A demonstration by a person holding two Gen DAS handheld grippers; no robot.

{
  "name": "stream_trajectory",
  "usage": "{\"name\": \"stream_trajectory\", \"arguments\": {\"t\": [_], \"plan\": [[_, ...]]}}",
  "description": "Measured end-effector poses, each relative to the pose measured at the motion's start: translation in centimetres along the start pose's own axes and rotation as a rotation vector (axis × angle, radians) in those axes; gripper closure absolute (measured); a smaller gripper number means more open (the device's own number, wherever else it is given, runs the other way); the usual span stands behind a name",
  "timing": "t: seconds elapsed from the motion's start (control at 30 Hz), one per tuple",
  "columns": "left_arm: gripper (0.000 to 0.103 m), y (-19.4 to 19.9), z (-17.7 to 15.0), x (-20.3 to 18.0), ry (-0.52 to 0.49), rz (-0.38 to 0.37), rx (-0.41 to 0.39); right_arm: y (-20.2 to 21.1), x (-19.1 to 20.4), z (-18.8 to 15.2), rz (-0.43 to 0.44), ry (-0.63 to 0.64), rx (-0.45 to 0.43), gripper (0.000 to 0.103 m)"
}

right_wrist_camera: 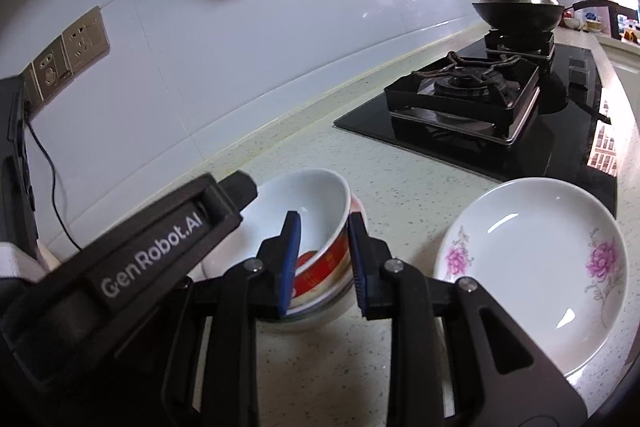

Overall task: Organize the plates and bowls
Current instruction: 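Carry the red-banded bowl with both grippers to the stacked white bowls, then lower the red-banded bowl into the white bowls with both grippers, then lift the nested bowl stack with both grippers and carry it to the plate stack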

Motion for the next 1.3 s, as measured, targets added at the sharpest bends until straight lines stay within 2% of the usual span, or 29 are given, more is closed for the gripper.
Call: {"name": "stream_trajectory", "arguments": {"t": [0.1,0.2,0.27,0.33,0.47,0.6,0.73,0.83,1.0,1.1,1.2,1.3], "plan": [[0.045,0.1,0.3,0.3,0.014,0.005,-0.017,-0.2,-0.2,0.0,0.007,-0.009,-0.002,0.074],[0.031,0.4,0.5,1.7,0.107,-0.017,-0.024,-0.3,-0.9,0.2,0.025,-0.051,-0.006,0.07],[0.02,0.7,0.8,3.5,0.198,-0.019,-0.044,0.0,-1.7,0.8,0.042,-0.103,-0.029,0.052],[0.018,0.7,0.9,4.6,0.252,-0.017,-0.042,0.6,-2.4,1.4,0.073,-0.154,-0.057,0.046],[0.018,-0.8,-0.2,5.9,0.318,-0.036,0.03,0.6,-3.1,2.1,0.109,-0.174,-0.035,0.043],[0.018,-2.2,-1.4,5.7,0.364,-0.08,0.108,-0.6,-4.2,2.3,0.173,-0.224,0.05,0.042],[0.018,-2.9,-2.2,5.4,0.374,-0.094,0.149,-1.5,-5.2,2.5,0.234,-0.28,0.146,0.042],[0.018,-3.0,-2.7,6.1,0.416,-0.104,0.174,-2.5,-4.1,2.5,0.306,-0.272,0.263,0.041],[0.018,-3.6,-3.6,6.6,0.447,-0.109,0.202,-4.0,-2.3,2.8,0.305,-0.191,0.363,0.037],[0.018,-4.2,-4.5,6.6,0.483,-0.13,0.243,-5.9,-1.9,2.8,0.263,-0.144,0.433,0.037],[0.018,-4.5,-5.1,6.7,0.519,-0.137,0.265,-7.2,-2.4,3.4,0.196,-0.089,0.455,0.037],[0.018,-4.4,-5.2,6.8,0.525,-0.123,0.263,-8.4,-2.6,2.9,0.194,-0.063,0.531,0.037]]}}
Point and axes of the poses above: each gripper's, at about its wrist camera, not at the fingertips, and y roughly against the way its jaws point, x to its left, z to its top, the point moved 10 cm from there along -y, roughly the way its jaws point
